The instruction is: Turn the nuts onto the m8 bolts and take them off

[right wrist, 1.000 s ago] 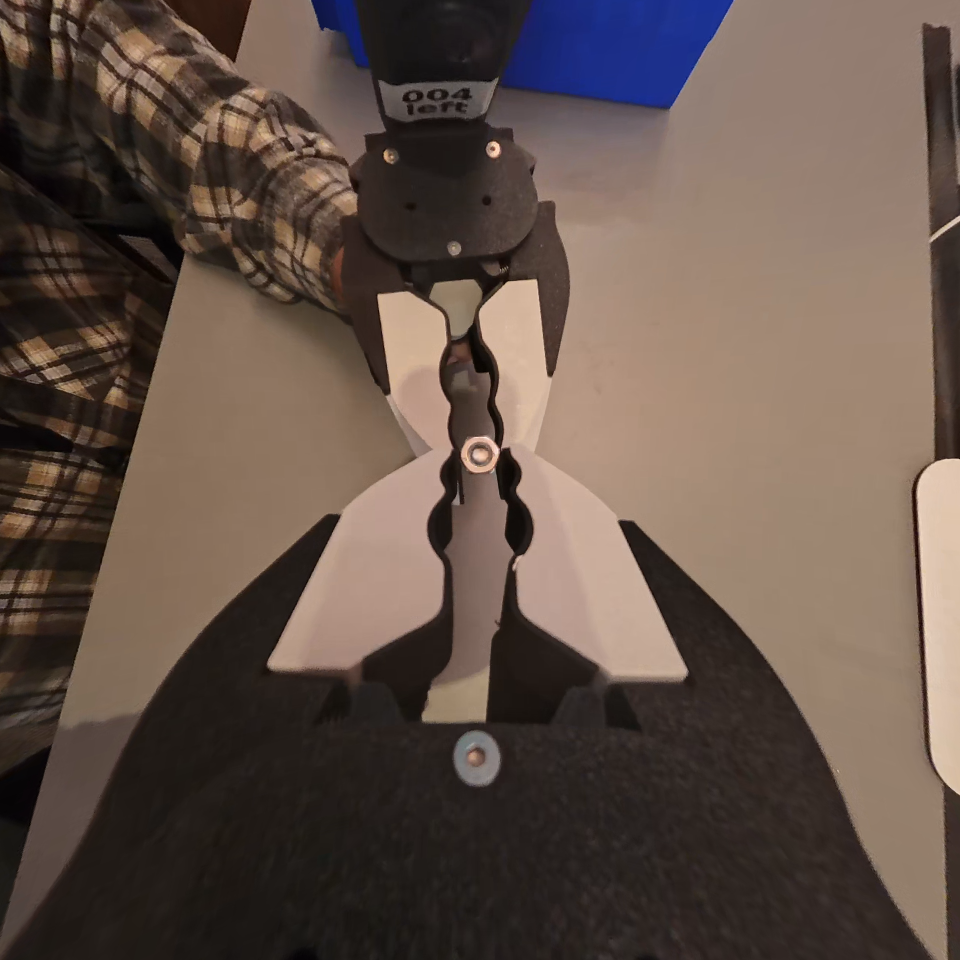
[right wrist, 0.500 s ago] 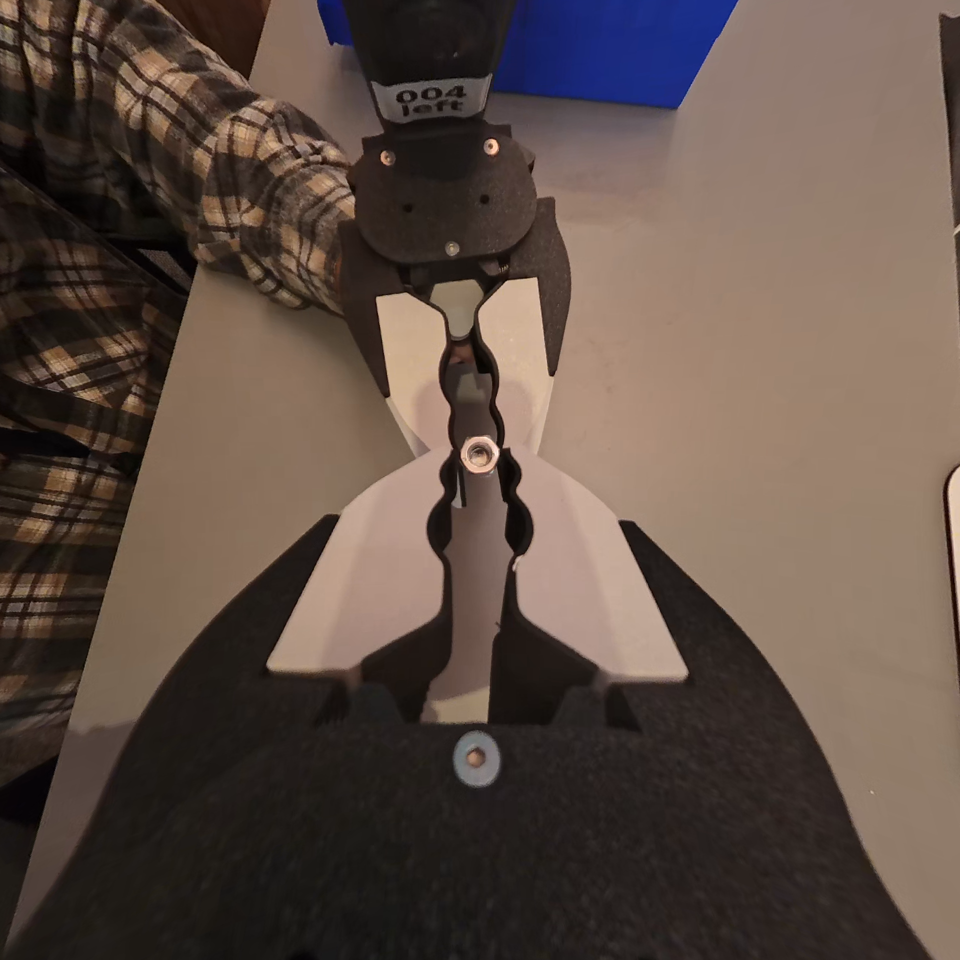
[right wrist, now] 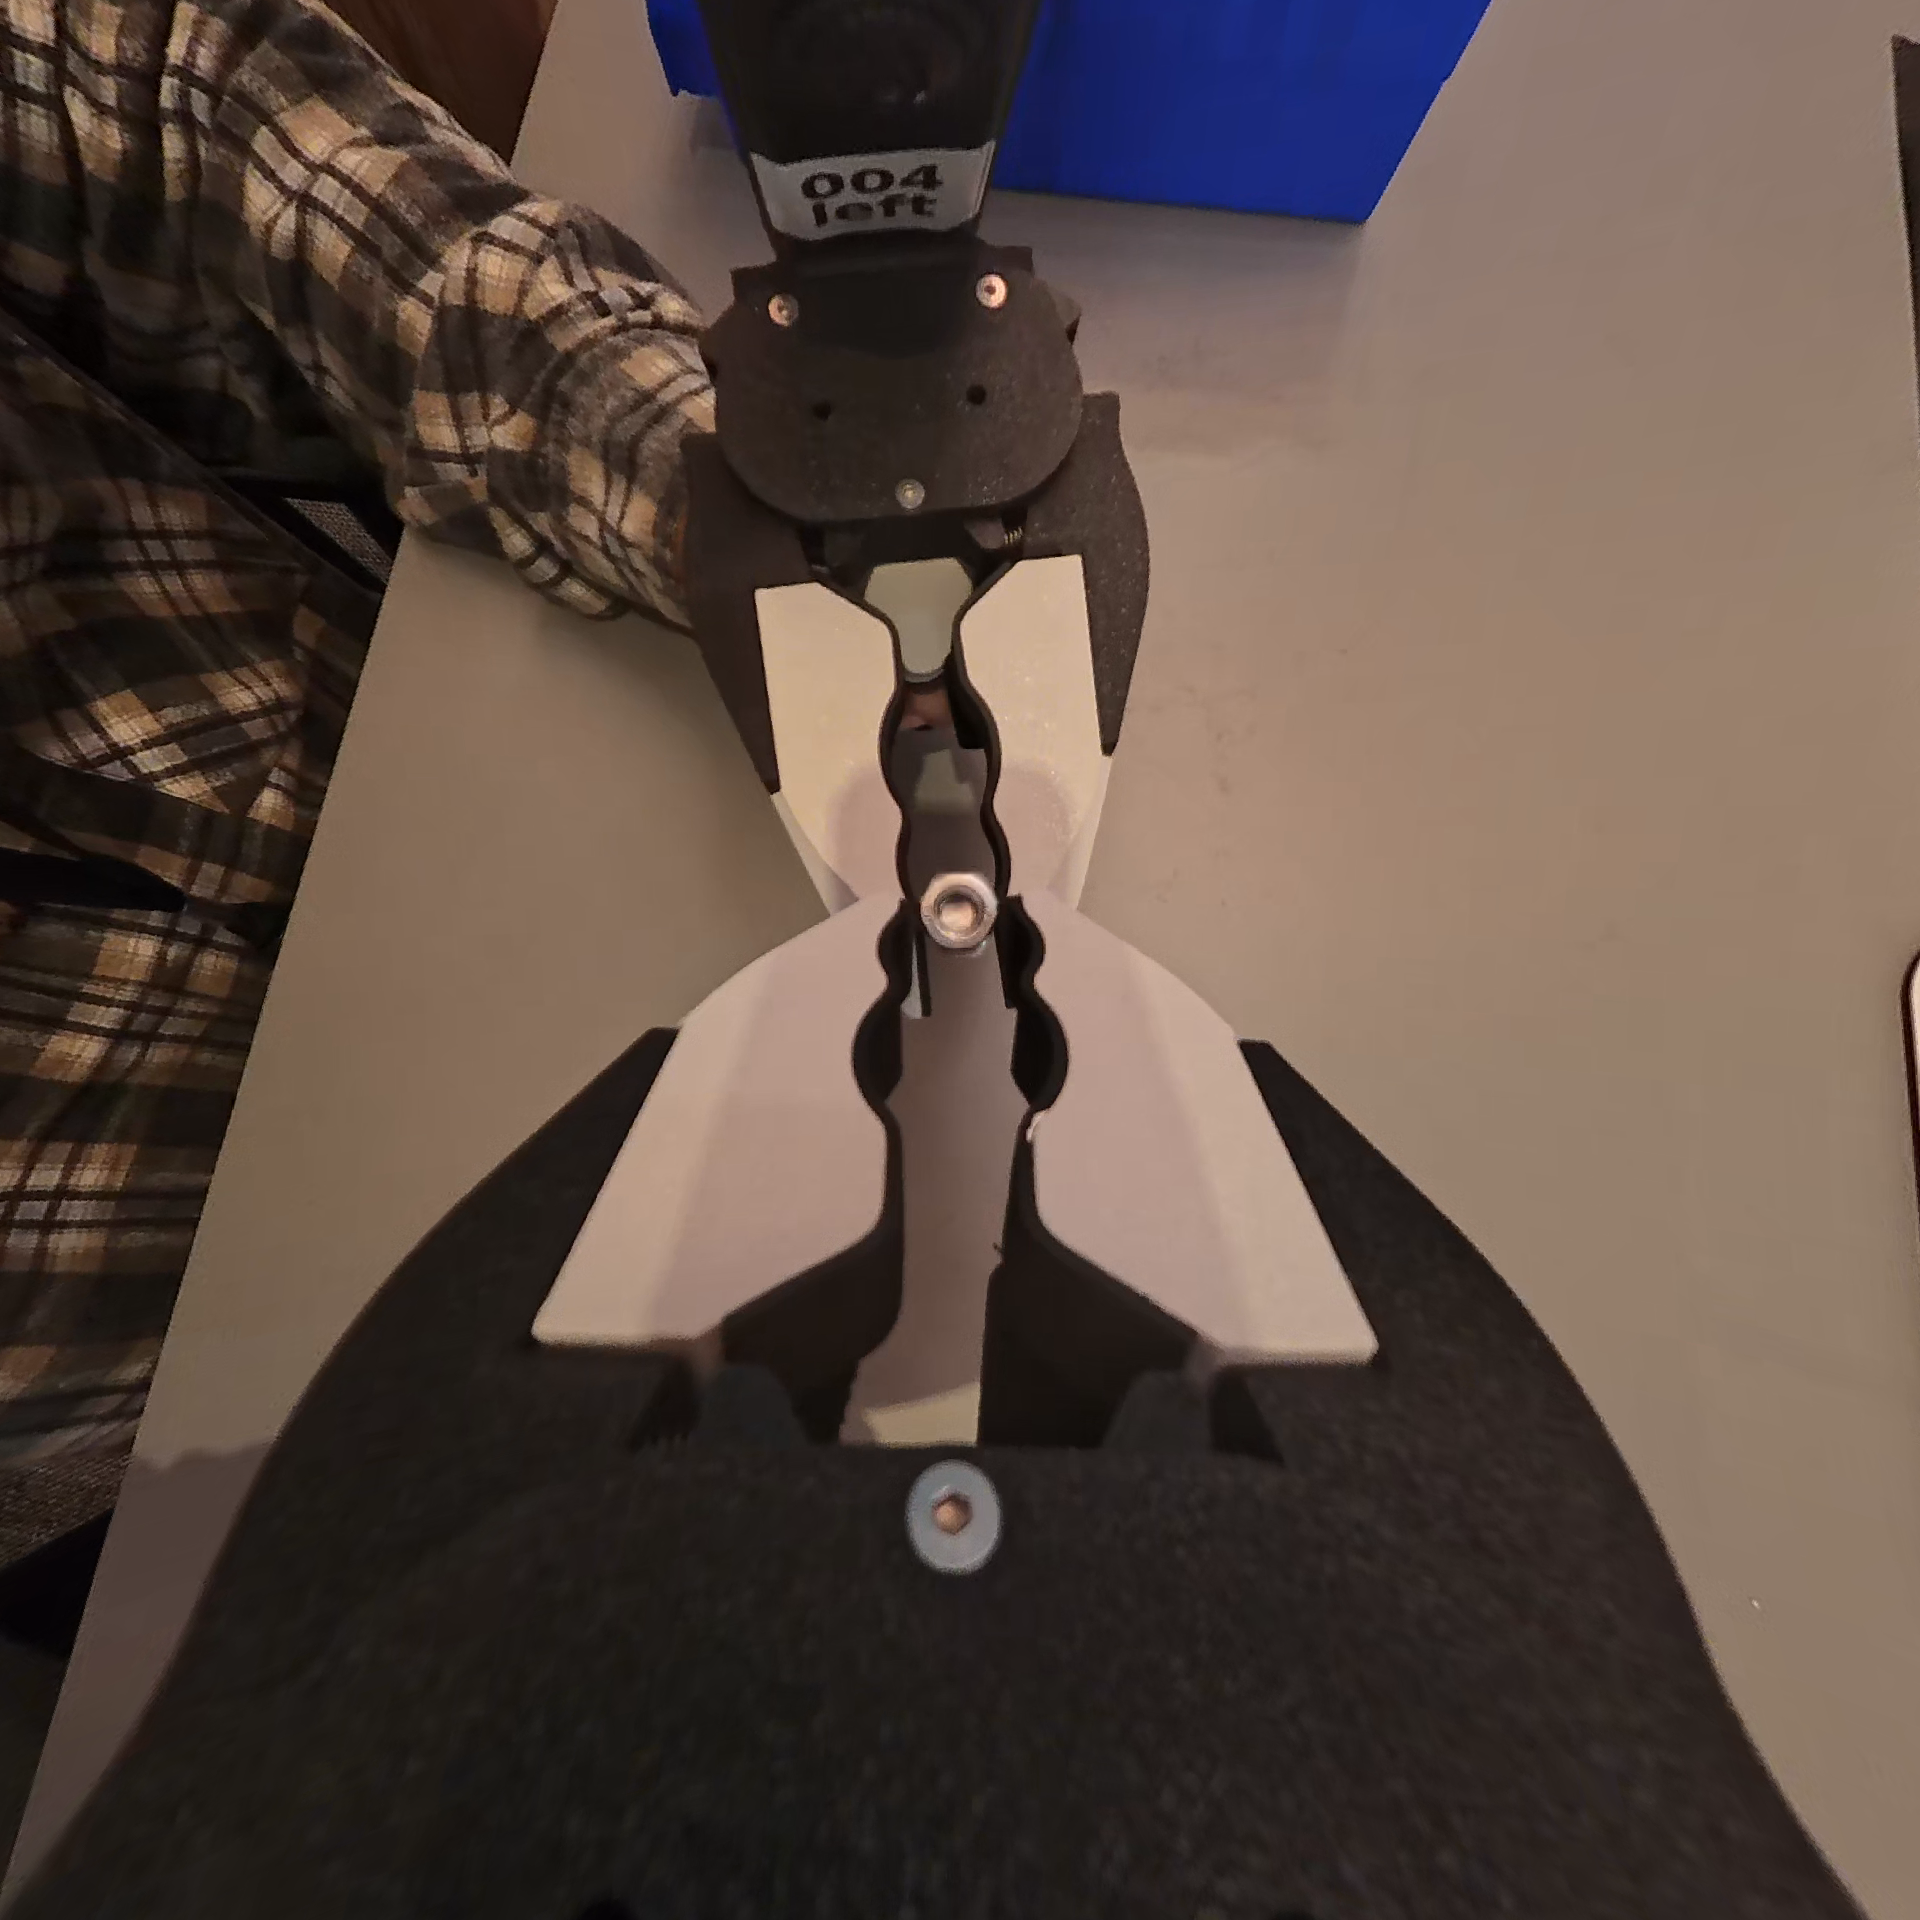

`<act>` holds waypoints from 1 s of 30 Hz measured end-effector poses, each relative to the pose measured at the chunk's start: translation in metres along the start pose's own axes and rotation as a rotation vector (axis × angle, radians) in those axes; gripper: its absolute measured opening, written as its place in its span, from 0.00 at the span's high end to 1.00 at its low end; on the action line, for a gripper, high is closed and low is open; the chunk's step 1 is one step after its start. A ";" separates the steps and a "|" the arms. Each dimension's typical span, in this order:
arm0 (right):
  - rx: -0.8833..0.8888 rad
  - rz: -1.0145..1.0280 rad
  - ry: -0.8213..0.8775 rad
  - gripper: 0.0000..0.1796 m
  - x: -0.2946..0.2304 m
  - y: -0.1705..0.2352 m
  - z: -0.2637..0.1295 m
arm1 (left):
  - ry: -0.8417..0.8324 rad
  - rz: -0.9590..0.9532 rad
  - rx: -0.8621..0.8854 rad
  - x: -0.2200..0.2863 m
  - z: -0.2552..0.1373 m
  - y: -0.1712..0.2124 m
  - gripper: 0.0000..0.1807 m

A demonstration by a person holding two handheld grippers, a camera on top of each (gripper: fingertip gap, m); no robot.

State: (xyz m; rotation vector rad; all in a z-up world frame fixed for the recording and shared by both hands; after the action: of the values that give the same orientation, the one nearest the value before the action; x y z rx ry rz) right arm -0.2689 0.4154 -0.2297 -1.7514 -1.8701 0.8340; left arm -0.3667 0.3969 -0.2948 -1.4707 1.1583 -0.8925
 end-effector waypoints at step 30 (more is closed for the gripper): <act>0.675 -0.013 0.009 0.46 -0.029 0.016 0.018 | 0.032 -0.020 0.080 0.002 -0.005 -0.008 0.91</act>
State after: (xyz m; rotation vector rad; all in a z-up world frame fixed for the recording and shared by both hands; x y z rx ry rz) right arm -0.2662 0.3848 -0.2515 -1.3051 -1.3557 1.2627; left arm -0.3694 0.3942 -0.2862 -1.4098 1.1200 -0.9681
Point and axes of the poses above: each gripper's, where its closed fingertips meet, z out along the fingers, y out of its underside, x = y × z across the jaws, the point moved 7 cm from there along -z, back along the fingers, and after that the axes turned 5 degrees about z, right-handed, at the moved point
